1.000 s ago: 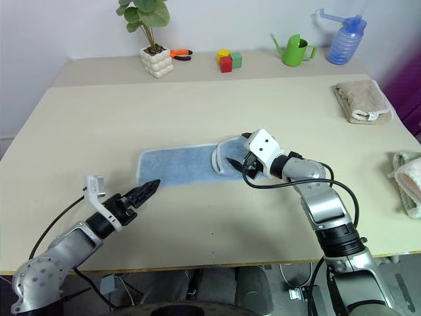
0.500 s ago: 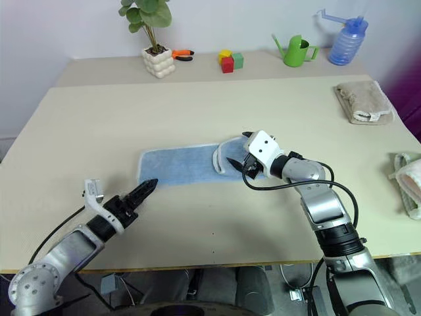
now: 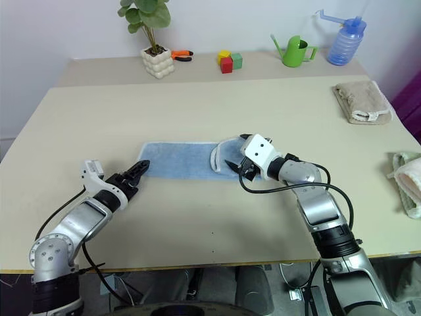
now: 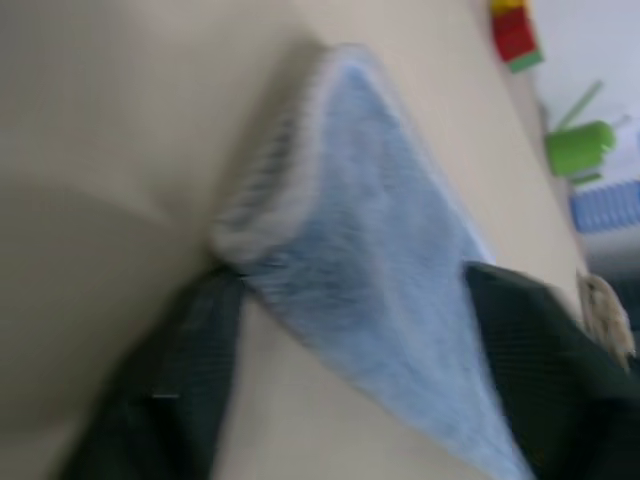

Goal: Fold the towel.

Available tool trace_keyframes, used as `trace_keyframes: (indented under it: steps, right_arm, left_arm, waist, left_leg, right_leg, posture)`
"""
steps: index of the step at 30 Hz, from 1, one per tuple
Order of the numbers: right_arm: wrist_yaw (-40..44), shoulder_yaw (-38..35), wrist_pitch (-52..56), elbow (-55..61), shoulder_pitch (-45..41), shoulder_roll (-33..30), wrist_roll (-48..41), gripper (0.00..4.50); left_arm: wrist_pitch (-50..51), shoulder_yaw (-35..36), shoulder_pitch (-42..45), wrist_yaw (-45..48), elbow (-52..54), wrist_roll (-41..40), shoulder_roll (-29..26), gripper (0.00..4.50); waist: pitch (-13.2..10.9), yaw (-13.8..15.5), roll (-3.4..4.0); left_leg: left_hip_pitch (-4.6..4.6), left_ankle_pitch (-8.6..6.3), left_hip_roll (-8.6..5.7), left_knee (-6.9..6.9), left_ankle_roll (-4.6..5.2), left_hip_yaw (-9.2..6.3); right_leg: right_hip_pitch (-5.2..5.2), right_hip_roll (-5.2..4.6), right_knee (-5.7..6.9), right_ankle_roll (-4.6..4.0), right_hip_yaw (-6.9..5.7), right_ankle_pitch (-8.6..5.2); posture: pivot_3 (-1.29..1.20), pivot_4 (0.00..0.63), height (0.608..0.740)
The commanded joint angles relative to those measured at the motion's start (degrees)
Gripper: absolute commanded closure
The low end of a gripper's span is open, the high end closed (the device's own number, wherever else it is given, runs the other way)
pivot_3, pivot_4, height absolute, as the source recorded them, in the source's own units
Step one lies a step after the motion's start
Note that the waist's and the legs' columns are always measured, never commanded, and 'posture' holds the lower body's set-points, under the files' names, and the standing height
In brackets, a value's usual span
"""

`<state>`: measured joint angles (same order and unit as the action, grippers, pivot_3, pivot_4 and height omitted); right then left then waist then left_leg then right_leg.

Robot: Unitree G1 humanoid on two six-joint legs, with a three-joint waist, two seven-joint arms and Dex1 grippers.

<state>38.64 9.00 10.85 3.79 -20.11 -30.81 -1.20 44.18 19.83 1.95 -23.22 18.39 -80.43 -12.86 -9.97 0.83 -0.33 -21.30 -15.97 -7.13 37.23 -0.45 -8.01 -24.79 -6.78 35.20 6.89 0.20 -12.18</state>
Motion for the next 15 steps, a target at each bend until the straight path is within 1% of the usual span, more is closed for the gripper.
trace_keyframes:
  steps: [1,3,4,9,11,15]
  right_arm:
    - [-0.3,-0.3,-0.7,3.0,0.5,0.3,0.2,0.13]
    - [-0.2,-0.2,-0.7,3.5,1.0,0.2,0.4,0.13]
    - [-0.2,-0.2,-0.7,3.8,1.3,0.2,0.6,0.13]
    - [-0.2,-0.2,-0.3,4.5,1.7,0.3,0.7,0.13]
    - [-0.1,-0.3,-0.2,4.6,1.6,0.3,0.7,0.13]
    - [0.0,-0.9,-0.2,4.3,1.5,-0.1,0.5,0.13]
  left_arm:
    - [-1.1,0.7,0.2,0.3,0.6,0.5,-0.7,3.27]
    - [-1.3,0.9,0.2,0.7,0.7,0.6,-0.9,4.24]
    - [-1.6,1.2,0.0,1.2,0.9,0.7,-1.0,4.41]
    - [-4.3,4.0,-0.3,6.2,2.4,1.8,-3.1,4.41]
    - [-5.7,6.0,-0.3,8.6,2.4,3.1,-5.1,4.41]
    - [-7.7,9.7,0.1,14.7,1.5,5.8,-10.9,4.41]
  waist:
    - [0.0,0.0,-0.02]
    - [0.0,0.0,-0.02]
    - [0.0,0.0,-0.02]
    - [0.0,-0.1,-0.05]
    - [0.0,-0.1,-0.05]
    - [0.0,-0.1,-0.05]
  left_leg:
    - [-0.01,0.0,0.0,0.0,0.0,0.0]
    - [-0.02,0.01,0.0,0.0,-0.01,0.0]
    - [-0.03,0.01,0.0,0.0,-0.02,0.0]
    - [-0.03,0.02,0.0,0.0,-0.05,0.0]
    - [-0.03,0.02,0.02,-0.02,-0.05,0.0]
    - [-0.05,0.03,0.02,-0.04,-0.05,0.01]
  right_leg:
    - [-0.01,0.0,0.0,0.0,0.0,0.0]
    - [-0.02,0.0,-0.02,0.0,0.0,0.0]
    - [-0.02,0.0,-0.01,0.0,0.0,0.0]
    - [-0.03,0.0,-0.02,0.0,0.0,0.0]
    - [-0.05,0.01,-0.02,0.0,0.0,0.0]
    - [-0.08,0.02,-0.02,-0.01,0.0,0.0]
  posture:
    - [0.0,0.15,0.733]
    - [0.0,0.15,0.733]
    - [0.0,0.15,0.733]
    - [0.0,0.15,0.733]
    - [0.0,0.15,0.733]
    - [0.0,0.15,0.733]
